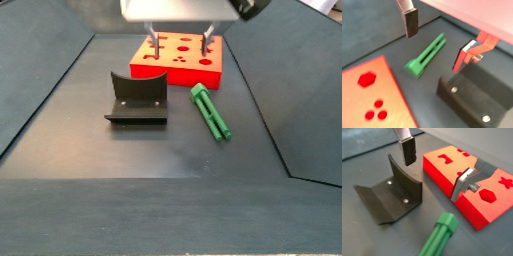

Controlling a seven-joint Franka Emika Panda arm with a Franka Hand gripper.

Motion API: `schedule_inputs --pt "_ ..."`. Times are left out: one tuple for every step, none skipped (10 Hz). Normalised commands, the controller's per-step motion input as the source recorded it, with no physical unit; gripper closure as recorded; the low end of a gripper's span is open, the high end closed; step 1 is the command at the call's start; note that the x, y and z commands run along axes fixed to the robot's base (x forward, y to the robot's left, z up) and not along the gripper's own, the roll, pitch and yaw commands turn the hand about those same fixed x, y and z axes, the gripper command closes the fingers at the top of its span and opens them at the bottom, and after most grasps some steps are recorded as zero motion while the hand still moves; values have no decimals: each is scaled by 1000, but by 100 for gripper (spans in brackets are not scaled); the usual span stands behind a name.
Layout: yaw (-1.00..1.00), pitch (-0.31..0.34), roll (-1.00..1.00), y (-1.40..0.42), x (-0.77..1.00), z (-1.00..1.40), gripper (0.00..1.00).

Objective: Pick up the 3 prong object. Move up. Place the 3 prong object on the fixture. Regrasp the 3 prong object. Move to above the board. Insert the 3 prong object.
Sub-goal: Pick up the 3 prong object.

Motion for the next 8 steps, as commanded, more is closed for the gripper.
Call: schedule_inputs --pt "554 -24 263 -329 -263 -834 0" --pt "486 -43 259 -231 -440 -877 0" --pt "0 0 0 0 0 -23 0" --pt "-154 -91 -53 163 -489 -114 0" --pt "-211 -137 -204 309 -589 0 0" --pt "-263 -154 -186 149 -477 51 0" --pt "-174 -211 -337 257 -180 500 0" --pt "-137 -194 23 0 0 -477 0"
